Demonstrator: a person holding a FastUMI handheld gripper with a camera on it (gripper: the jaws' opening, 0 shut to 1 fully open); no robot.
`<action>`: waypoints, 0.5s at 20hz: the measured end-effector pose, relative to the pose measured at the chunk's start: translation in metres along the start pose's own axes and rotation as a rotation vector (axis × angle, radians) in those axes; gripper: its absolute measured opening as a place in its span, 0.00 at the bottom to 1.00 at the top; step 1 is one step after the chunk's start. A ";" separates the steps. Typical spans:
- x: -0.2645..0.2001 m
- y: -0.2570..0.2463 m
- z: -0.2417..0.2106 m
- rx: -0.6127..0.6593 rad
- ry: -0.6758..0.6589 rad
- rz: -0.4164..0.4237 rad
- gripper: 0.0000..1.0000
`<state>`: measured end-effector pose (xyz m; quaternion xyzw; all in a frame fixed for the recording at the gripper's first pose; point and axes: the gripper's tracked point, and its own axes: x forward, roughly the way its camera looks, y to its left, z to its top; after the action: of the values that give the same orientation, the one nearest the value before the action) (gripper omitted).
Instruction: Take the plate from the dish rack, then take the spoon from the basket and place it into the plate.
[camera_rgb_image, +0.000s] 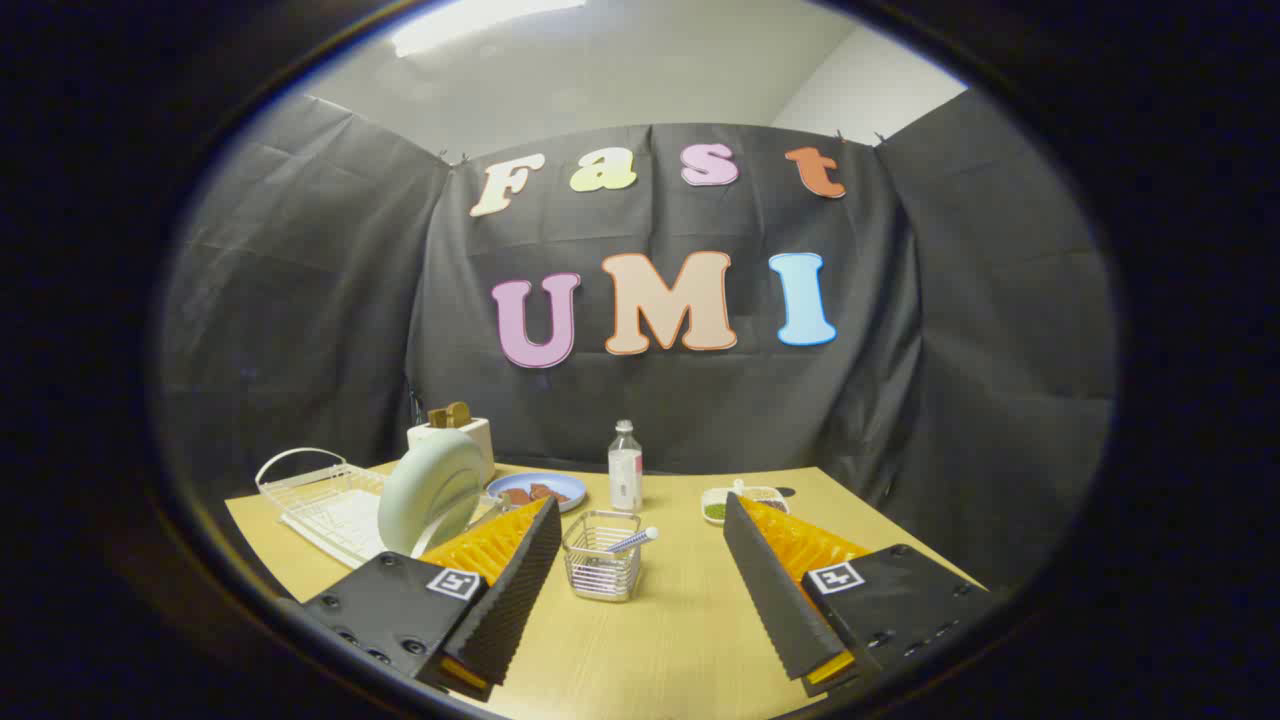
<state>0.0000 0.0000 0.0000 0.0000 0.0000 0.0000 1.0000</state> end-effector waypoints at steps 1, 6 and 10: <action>-0.001 -0.002 -0.001 0.002 0.002 -0.005 1.00; 0.001 -0.006 -0.002 0.015 0.012 -0.020 1.00; 0.001 -0.003 -0.003 0.009 0.014 -0.020 1.00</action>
<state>0.0012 -0.0032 -0.0027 0.0044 0.0069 -0.0098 0.9999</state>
